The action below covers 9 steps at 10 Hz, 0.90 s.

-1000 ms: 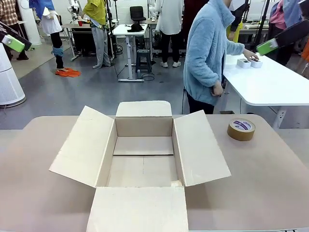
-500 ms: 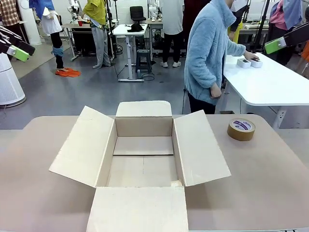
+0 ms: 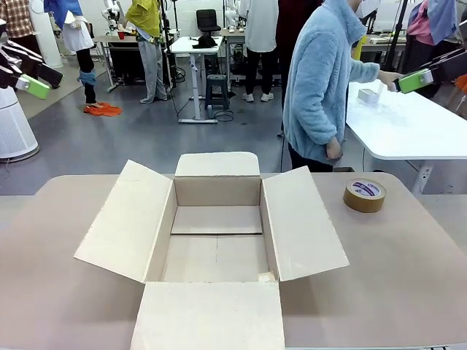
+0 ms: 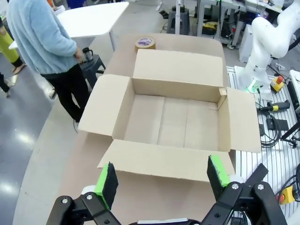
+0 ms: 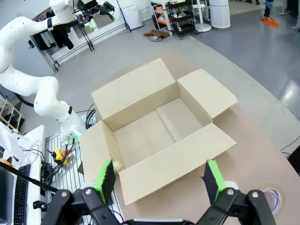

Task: Wrap the clocks to prevent damage.
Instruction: Open the side flaps of the Package Box.

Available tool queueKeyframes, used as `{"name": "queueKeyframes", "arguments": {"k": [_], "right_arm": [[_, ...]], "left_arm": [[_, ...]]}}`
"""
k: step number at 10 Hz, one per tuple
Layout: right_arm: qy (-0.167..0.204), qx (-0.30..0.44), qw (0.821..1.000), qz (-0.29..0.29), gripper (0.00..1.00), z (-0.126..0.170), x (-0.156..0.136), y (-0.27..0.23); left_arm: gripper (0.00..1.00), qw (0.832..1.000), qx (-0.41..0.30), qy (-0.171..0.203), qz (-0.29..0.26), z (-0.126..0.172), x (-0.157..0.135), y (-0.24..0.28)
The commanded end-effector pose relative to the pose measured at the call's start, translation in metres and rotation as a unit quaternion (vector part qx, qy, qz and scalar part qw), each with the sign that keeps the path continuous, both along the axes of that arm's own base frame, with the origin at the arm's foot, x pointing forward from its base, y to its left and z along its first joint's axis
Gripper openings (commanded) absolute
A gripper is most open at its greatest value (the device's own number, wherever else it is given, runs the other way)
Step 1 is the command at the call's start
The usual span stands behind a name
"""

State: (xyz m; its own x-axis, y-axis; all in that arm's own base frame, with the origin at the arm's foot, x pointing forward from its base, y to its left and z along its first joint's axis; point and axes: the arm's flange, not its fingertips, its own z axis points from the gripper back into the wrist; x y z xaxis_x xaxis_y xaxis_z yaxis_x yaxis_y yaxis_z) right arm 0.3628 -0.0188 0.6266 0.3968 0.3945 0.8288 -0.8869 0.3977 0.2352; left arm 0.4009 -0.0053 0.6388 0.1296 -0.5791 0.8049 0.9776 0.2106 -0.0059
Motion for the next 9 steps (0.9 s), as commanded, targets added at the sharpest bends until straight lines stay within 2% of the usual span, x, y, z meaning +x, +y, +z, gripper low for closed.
{"name": "queueKeyframes", "arguments": {"k": [1,4,5,6,7,8,9], "right_arm": [[-0.01,-0.009,1.0,-0.006,1.0,0.008,-0.006,0.0],[-0.01,-0.009,1.0,-0.006,1.0,0.008,-0.006,0.0],[-0.004,-0.018,1.0,-0.012,1.0,0.009,-0.006,-0.001],[-0.021,-0.021,0.999,0.011,0.51,0.006,-0.017,0.001],[-0.029,-0.032,0.999,0.007,0.4,0.006,-0.025,0.005],[-0.032,-0.033,0.999,0.004,0.0,0.006,-0.03,0.007],[-0.031,-0.04,0.999,0.003,0.0,0.005,-0.031,0.008]], "left_arm": [[1.0,1.0,0.009,0.004,0.003,0.0,0.001,0.001],[1.0,1.0,0.004,0.001,0.003,-0.001,0.001,0.0],[1.0,1.0,-0.007,-0.017,-0.003,-0.001,-0.007,0.001],[0.4,0.999,-0.013,-0.034,-0.013,0.0,-0.016,0.002],[0.4,0.999,-0.008,-0.039,-0.019,0.0,-0.025,0.001],[0.0,0.999,-0.007,-0.039,-0.018,-0.001,-0.029,0.002],[0.36,0.999,-0.004,-0.039,-0.017,-0.002,-0.03,0.001]]}}
